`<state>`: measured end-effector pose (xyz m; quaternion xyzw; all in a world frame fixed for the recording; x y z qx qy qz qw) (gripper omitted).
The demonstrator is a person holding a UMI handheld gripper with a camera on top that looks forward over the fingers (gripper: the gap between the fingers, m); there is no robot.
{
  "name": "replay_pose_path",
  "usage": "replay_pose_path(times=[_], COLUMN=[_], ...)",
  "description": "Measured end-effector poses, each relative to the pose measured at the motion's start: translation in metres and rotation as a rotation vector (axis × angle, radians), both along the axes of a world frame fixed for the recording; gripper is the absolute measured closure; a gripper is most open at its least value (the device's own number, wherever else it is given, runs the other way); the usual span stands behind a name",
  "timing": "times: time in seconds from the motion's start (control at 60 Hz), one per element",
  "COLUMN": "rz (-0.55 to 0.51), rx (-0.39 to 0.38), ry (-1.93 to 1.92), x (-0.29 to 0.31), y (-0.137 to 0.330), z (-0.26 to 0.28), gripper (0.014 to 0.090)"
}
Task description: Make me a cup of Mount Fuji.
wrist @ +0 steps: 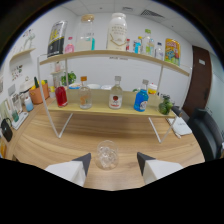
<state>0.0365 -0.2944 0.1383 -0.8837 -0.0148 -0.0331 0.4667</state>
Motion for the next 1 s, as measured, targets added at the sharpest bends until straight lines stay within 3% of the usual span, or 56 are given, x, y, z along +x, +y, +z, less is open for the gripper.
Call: replay_pose_path(times=[0.25, 0.433, 0.583, 0.767, 0.883, 1.0], rz=[-0.025, -0.025, -0.009, 0.021, 0.036, 0.041], rx=[-0.023, -0.041, 0.077, 0.250, 0.294, 0.304], ry=[-0.019, 0.018, 0.071, 0.089, 0.075, 0.058], x=[-0.001, -0.036, -0.073, -0.093, -0.097, -0.097], y=[-0.018, -0.038, -0.014, 0.053, 0.100, 0.140], z=[0.000, -0.006, 0.027, 0.075, 0.082, 0.077], gripper=[0.0190, 0.0191, 0.0186, 0.0187, 0.0203, 0.0285])
